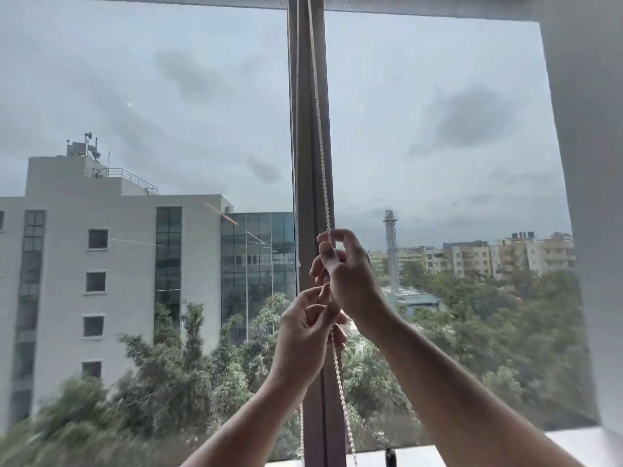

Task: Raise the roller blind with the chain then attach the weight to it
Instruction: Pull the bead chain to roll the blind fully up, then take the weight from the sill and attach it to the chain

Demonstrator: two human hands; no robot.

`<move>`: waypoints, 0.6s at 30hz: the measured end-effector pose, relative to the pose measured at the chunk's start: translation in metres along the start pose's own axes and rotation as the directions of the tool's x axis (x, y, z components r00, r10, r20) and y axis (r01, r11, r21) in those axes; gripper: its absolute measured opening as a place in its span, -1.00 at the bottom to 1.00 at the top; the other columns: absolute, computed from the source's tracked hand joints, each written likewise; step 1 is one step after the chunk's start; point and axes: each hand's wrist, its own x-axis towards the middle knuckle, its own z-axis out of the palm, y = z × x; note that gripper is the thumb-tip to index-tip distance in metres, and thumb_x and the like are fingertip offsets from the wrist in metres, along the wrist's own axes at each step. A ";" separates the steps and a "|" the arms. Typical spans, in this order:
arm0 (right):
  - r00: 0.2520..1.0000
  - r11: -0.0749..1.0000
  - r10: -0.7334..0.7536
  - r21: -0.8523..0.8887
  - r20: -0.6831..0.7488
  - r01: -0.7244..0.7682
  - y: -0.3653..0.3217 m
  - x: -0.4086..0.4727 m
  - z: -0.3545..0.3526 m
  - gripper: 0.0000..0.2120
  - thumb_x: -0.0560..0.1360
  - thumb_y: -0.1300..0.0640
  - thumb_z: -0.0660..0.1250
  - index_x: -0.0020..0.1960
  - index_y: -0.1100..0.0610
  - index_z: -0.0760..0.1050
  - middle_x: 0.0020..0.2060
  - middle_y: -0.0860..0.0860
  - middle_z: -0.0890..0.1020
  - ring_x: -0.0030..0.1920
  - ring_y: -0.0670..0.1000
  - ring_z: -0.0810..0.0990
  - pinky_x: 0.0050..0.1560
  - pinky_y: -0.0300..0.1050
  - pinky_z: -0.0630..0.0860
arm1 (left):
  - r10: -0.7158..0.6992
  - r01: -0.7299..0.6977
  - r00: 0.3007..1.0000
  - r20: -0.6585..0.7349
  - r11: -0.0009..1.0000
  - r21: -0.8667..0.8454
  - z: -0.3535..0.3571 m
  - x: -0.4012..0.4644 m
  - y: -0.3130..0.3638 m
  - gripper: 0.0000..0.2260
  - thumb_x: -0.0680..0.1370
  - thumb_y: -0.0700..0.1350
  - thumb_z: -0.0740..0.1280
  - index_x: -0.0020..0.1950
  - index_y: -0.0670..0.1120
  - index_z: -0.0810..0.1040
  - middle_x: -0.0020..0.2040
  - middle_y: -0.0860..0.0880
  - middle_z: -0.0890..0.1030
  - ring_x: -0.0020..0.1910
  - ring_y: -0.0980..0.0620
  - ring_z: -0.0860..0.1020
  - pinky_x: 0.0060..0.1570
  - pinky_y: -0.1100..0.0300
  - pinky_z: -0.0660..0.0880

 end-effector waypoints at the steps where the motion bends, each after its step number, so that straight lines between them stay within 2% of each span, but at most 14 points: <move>1: 1.000 1.000 0.016 0.006 0.003 -0.016 0.006 -0.005 0.000 -0.91 0.65 0.20 0.17 0.12 0.11 0.41 -0.33 0.04 0.59 -0.40 -0.07 0.52 -0.45 -0.30 0.48 | -0.016 0.016 1.000 -0.012 1.000 -0.014 -0.002 -0.005 -0.007 -0.70 0.46 -0.02 0.39 0.15 -0.09 0.54 -0.28 -0.09 0.70 -0.43 0.06 0.60 -0.39 0.18 0.58; 5: 0.998 0.998 0.062 0.006 0.000 -0.062 0.032 -0.023 0.002 -0.92 0.64 0.26 0.16 0.04 0.15 0.42 -0.35 0.05 0.58 -0.44 -0.09 0.51 -0.45 -0.26 0.47 | -0.068 0.065 0.996 -0.054 0.996 -0.053 -0.008 -0.027 -0.030 -0.71 0.45 -0.04 0.40 0.10 -0.16 0.55 -0.27 -0.12 0.71 -0.41 0.04 0.61 -0.38 0.20 0.56; 10: 0.991 0.991 0.129 -0.033 0.018 -0.128 0.069 -0.046 0.009 -0.90 0.64 0.20 0.19 -0.03 0.08 0.43 -0.36 0.07 0.58 -0.43 -0.04 0.50 -0.39 -0.12 0.46 | -0.111 0.104 0.992 -0.060 0.988 -0.114 -0.010 -0.051 -0.058 -0.82 0.49 -0.14 0.39 0.00 -0.23 0.57 -0.34 -0.09 0.68 -0.44 0.04 0.61 -0.38 0.23 0.58; 13: 0.989 0.986 0.148 -0.086 0.025 -0.145 0.093 -0.064 0.011 -0.93 0.63 0.13 0.23 -0.04 0.05 0.45 -0.37 0.02 0.59 -0.42 -0.07 0.52 -0.32 -0.08 0.50 | -0.134 0.128 0.990 -0.048 0.986 -0.107 -0.011 -0.065 -0.078 -0.88 0.50 -0.13 0.39 -0.04 -0.17 0.61 -0.34 -0.07 0.67 -0.41 0.03 0.60 -0.32 0.22 0.59; 15: 0.987 0.982 0.160 -0.100 0.021 -0.157 0.110 -0.077 0.012 -0.93 0.61 0.09 0.25 -0.05 0.01 0.46 -0.39 -0.03 0.59 -0.40 -0.08 0.53 -0.26 -0.03 0.53 | -0.162 0.157 0.986 -0.046 0.983 -0.094 -0.012 -0.074 -0.093 -0.95 0.55 -0.21 0.37 -0.07 -0.13 0.63 -0.34 -0.06 0.66 -0.39 0.01 0.60 -0.31 0.17 0.58; 18: 0.980 0.978 0.201 -0.059 0.011 -0.200 0.136 -0.097 0.012 -0.91 0.59 0.08 0.27 -0.10 -0.04 0.47 -0.44 -0.05 0.58 -0.42 -0.08 0.52 -0.32 -0.11 0.51 | -0.196 0.193 0.979 -0.051 0.980 -0.045 -0.014 -0.091 -0.115 -0.91 0.57 -0.28 0.34 -0.10 -0.18 0.62 -0.37 -0.05 0.63 -0.40 -0.01 0.57 -0.34 0.15 0.52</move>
